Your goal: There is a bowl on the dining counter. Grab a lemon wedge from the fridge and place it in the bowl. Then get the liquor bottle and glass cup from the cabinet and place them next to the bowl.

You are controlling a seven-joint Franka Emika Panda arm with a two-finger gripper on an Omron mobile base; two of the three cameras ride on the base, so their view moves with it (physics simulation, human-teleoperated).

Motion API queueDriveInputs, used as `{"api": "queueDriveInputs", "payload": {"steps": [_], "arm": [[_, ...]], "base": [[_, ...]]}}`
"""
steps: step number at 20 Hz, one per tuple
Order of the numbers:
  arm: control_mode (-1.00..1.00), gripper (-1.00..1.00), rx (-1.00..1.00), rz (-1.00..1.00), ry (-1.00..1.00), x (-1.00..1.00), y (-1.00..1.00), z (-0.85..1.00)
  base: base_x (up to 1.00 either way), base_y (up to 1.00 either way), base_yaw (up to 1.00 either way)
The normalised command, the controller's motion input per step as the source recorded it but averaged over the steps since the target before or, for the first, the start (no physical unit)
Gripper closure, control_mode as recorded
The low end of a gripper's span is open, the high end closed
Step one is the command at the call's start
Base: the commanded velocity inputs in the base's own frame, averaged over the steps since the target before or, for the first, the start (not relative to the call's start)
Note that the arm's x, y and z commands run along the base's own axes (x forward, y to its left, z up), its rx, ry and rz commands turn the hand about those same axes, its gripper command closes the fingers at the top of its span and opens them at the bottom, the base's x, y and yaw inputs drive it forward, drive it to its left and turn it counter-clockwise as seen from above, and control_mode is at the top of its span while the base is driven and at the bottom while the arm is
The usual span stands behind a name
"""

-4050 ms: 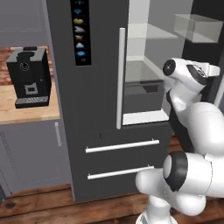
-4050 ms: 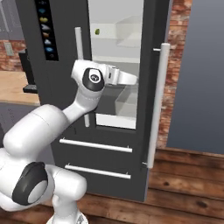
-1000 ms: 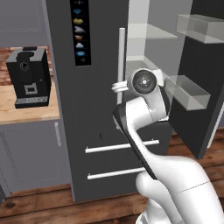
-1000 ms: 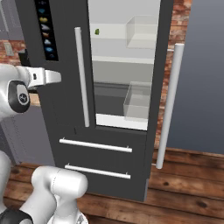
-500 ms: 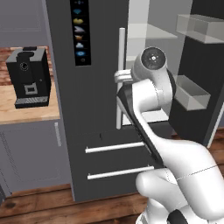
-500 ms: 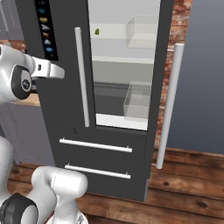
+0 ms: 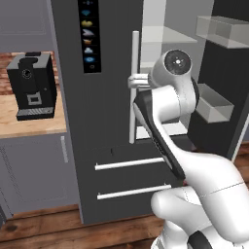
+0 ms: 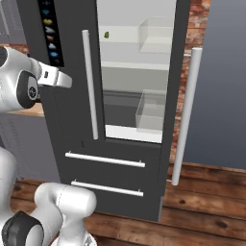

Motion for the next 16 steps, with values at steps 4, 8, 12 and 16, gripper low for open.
{"api": "queueDriveInputs", "payload": {"steps": [4, 8, 12, 16], "arm": [[-1.00, -1.00, 0.04, 0.00, 0.00, 0.32, -0.16, -0.01], [-1.00, -1.00, 0.02, 0.00, 0.00, 0.42, -0.19, 0.00], [-1.00, -1.00, 0.01, 0.00, 0.00, 0.47, -0.06, 0.00], [-1.00, -1.00, 0.01, 0.00, 0.00, 0.46, 0.00, 0.00]], "base": [[0.00, 0.00, 0.00], [0.00, 0.00, 0.00], [0.00, 0.00, 0.00], [0.00, 0.00, 0.00]]}}
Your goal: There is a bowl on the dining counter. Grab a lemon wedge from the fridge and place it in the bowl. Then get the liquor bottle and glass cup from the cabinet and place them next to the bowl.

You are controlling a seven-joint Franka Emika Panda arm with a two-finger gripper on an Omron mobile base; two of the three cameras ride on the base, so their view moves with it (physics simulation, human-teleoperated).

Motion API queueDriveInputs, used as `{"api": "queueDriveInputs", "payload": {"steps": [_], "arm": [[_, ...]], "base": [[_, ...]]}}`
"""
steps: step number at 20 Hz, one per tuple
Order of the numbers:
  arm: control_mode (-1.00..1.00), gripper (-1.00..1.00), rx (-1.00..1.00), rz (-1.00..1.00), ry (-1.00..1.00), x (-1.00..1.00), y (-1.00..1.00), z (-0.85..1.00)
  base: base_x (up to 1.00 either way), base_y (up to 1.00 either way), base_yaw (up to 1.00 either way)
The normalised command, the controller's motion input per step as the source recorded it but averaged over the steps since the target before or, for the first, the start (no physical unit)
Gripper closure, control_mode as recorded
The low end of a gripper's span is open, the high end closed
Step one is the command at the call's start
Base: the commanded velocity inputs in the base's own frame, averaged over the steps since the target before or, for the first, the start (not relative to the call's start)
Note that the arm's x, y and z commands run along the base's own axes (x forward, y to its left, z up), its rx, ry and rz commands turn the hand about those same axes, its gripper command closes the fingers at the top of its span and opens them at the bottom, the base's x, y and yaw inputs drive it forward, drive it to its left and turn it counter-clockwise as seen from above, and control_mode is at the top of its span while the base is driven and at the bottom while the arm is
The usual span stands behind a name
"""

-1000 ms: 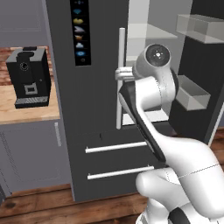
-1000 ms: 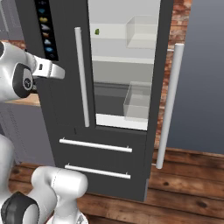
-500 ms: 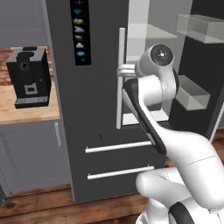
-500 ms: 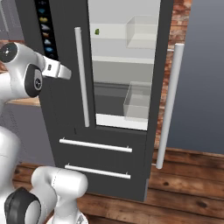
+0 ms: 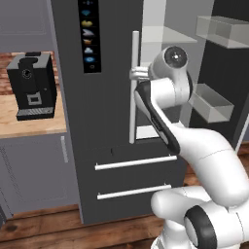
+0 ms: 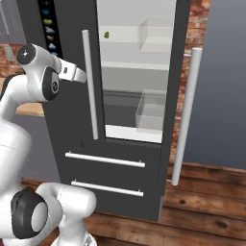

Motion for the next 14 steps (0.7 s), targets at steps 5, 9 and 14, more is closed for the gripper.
{"api": "queueDriveInputs", "payload": {"steps": [5, 9, 14], "arm": [[-1.00, -1.00, 0.03, 0.00, 0.00, 0.42, 0.00, -0.01], [-1.00, -1.00, 0.02, 0.00, 0.00, 0.41, 0.00, -0.09], [-1.00, -1.00, 0.00, 0.00, 0.00, 0.39, 0.00, -0.19]], "base": [[0.00, 0.00, 0.00], [0.00, 0.00, 0.00], [0.00, 0.00, 0.00]]}}
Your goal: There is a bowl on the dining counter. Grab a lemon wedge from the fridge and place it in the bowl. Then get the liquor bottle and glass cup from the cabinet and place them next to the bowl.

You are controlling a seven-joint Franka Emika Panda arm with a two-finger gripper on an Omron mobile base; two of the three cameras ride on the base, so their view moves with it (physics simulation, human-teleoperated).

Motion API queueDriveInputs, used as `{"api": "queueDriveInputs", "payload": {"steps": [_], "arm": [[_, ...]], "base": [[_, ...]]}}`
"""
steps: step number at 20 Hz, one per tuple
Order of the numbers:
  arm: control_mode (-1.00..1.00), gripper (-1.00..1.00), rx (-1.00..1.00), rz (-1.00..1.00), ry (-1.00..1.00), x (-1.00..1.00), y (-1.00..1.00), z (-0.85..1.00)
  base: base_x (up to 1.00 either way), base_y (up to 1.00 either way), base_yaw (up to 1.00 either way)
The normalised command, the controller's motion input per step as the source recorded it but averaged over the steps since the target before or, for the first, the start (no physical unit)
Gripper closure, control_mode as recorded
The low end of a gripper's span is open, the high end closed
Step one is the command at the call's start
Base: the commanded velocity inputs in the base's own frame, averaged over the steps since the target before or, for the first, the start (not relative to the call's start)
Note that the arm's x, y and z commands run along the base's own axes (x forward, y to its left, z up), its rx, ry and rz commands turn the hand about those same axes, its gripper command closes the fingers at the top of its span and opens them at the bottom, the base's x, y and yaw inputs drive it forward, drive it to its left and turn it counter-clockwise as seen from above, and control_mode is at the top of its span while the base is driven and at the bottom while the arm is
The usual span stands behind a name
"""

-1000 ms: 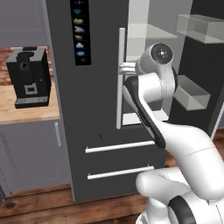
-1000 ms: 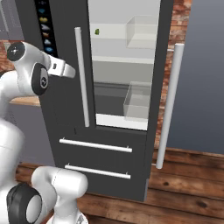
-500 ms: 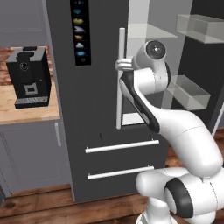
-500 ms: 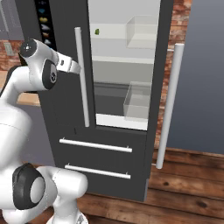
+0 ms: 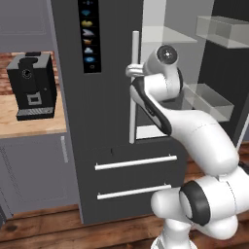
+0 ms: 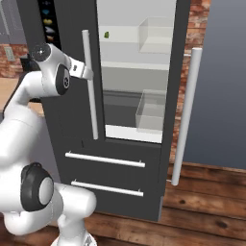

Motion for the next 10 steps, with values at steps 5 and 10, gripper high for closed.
{"api": "queueDriveInputs", "payload": {"steps": [5, 10], "arm": [[-1.00, -1.00, 0.00, 0.00, 0.00, 0.46, 0.00, -0.26], [-1.00, -1.00, 0.00, 0.00, 0.00, 0.54, 0.00, -0.23]], "base": [[0.00, 0.00, 0.00], [0.00, 0.00, 0.00]]}}
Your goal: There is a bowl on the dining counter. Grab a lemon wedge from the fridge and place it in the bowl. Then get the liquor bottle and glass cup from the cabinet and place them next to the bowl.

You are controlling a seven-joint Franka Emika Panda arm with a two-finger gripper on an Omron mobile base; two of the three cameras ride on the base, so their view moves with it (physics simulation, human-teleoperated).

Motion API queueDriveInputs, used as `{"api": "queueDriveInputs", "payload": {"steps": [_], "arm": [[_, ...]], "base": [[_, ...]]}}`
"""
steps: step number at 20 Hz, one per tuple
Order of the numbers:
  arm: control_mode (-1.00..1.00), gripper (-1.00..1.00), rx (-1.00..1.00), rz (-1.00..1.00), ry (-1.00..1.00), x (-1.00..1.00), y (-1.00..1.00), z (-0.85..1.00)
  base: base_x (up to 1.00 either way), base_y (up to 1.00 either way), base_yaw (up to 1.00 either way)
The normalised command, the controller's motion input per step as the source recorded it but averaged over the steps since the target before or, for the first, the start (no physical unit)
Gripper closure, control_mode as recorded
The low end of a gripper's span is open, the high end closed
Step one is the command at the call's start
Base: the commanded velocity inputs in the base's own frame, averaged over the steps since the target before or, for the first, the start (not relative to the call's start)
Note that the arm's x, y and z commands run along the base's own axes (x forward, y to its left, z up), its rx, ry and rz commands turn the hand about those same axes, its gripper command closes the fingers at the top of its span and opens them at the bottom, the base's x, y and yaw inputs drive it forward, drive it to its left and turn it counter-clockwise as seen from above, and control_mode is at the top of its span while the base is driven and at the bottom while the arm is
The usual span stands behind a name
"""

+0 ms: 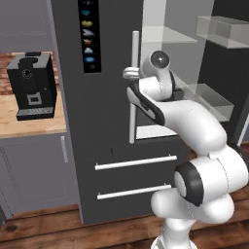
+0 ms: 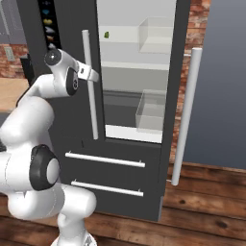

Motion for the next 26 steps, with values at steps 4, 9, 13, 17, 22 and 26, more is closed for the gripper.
{"api": "queueDriveInputs", "payload": {"steps": [4, 9, 13, 17, 22, 26], "arm": [[-1.00, -1.00, 0.00, 0.00, 0.01, 0.59, 0.00, -0.15], [-1.00, -1.00, 0.00, 0.00, 0.03, 0.52, 0.01, -0.09], [-1.00, -1.00, 0.00, 0.00, 0.05, 0.48, 0.07, -0.01], [-1.00, -1.00, 0.00, 0.00, 0.05, 0.49, 0.05, -0.01], [-1.00, -1.00, 0.00, 0.00, 0.04, 0.53, 0.01, -0.09], [-1.00, -1.00, 0.00, 0.00, 0.00, 0.50, 0.01, -0.24]], "base": [[0.00, 0.00, 0.00], [0.00, 0.00, 0.00], [0.00, 0.00, 0.00], [0.00, 0.00, 0.00], [0.00, 0.00, 0.00], [0.00, 0.00, 0.00]]}}
